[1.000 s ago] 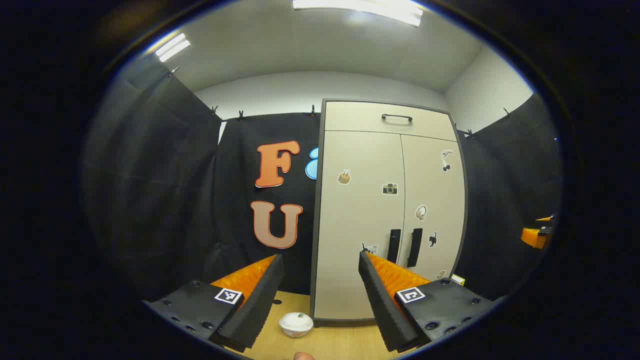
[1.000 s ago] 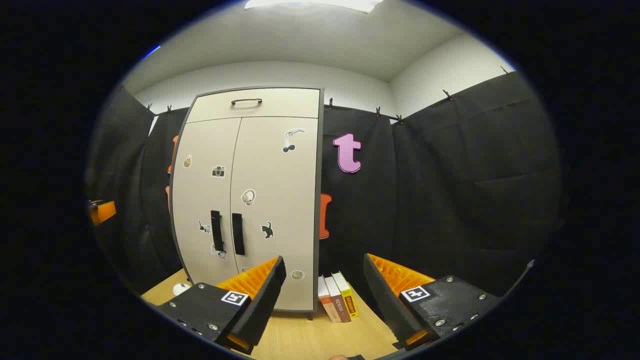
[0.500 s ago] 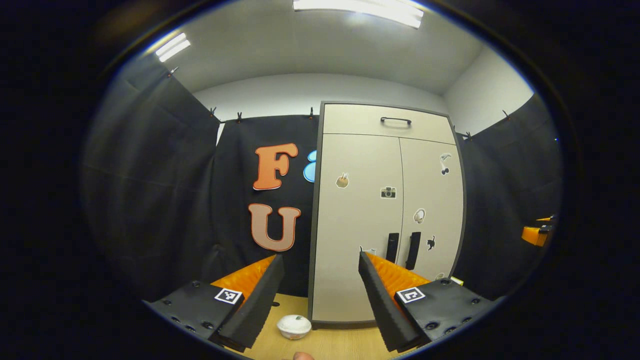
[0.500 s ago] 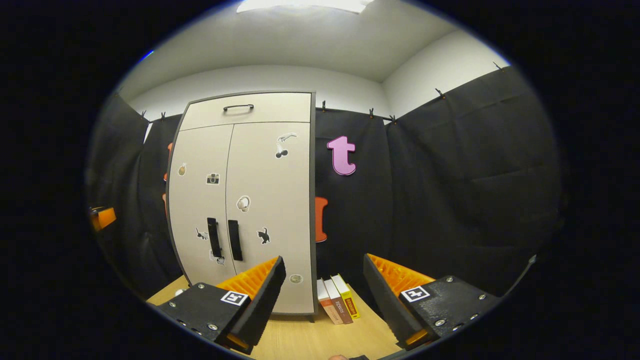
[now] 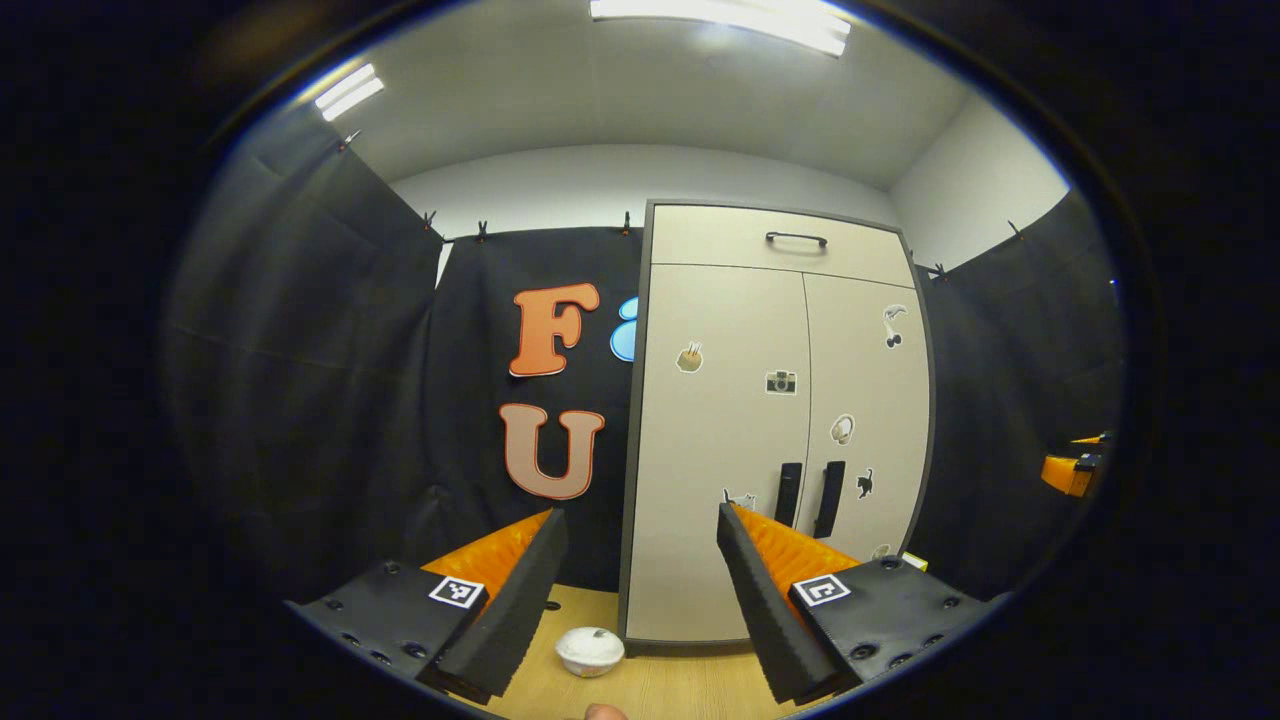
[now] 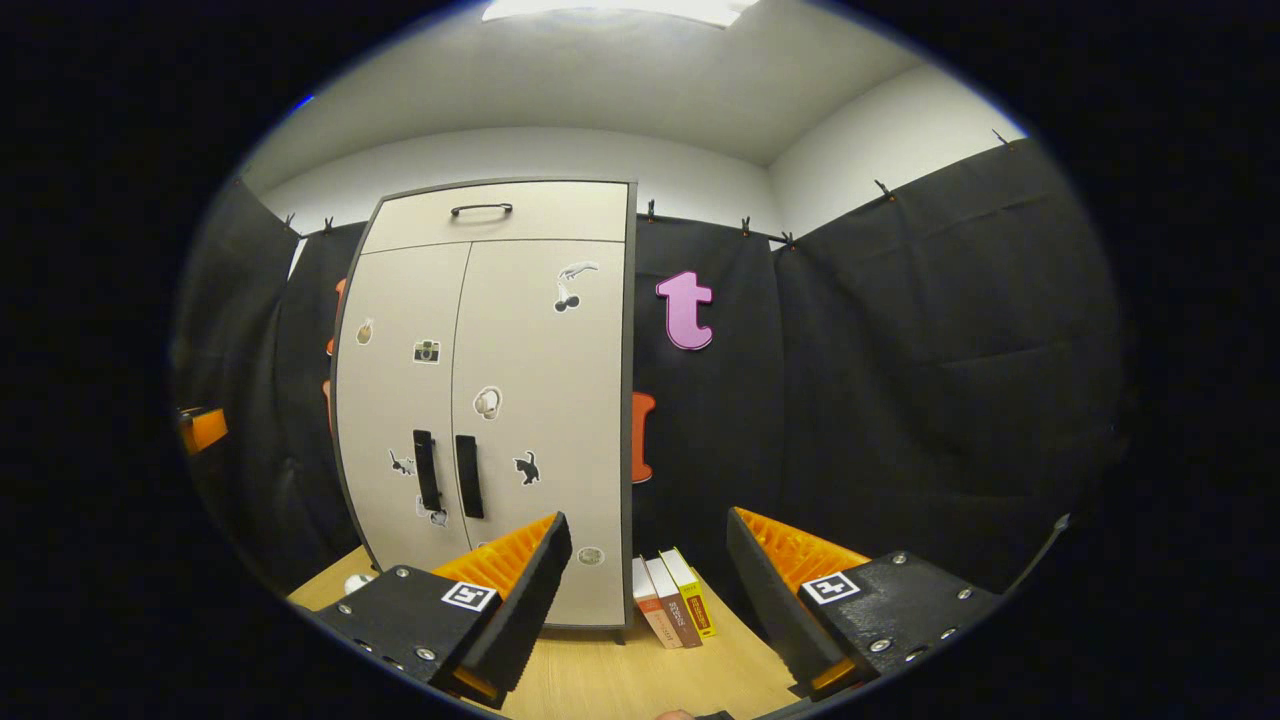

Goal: Open the right door of the double-door shoe cabinet with the right hand, and open the left door with the left hand.

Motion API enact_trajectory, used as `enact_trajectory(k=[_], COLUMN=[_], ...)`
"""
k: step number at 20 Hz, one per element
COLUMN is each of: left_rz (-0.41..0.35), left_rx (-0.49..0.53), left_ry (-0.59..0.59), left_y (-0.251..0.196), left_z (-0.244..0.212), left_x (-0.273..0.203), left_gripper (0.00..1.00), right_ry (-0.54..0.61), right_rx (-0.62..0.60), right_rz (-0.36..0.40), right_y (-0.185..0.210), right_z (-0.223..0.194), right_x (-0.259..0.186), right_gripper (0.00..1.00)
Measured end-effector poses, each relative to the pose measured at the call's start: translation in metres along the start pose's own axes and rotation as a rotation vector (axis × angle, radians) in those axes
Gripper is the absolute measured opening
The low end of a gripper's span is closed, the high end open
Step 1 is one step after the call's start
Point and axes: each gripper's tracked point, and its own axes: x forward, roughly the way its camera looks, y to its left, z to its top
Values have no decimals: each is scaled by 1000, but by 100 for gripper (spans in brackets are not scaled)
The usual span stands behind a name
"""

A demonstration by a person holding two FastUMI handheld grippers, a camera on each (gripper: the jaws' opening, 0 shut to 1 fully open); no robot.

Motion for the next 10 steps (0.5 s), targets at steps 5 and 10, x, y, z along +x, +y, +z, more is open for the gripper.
enact_trajectory(k=[5,10], left_rz=[14,41], left_rx=[3,13], left_ry=[-3,-12], left_y=[6,20], left_z=[0,1], left_x=[-1,-4], left_gripper=[96,97], right_ry=[1,17], right_rx=[-8,10], right_rz=[28,58], right_y=[18,44], right_z=[-8,-17], right_x=[15,43], right_gripper=[95,95])
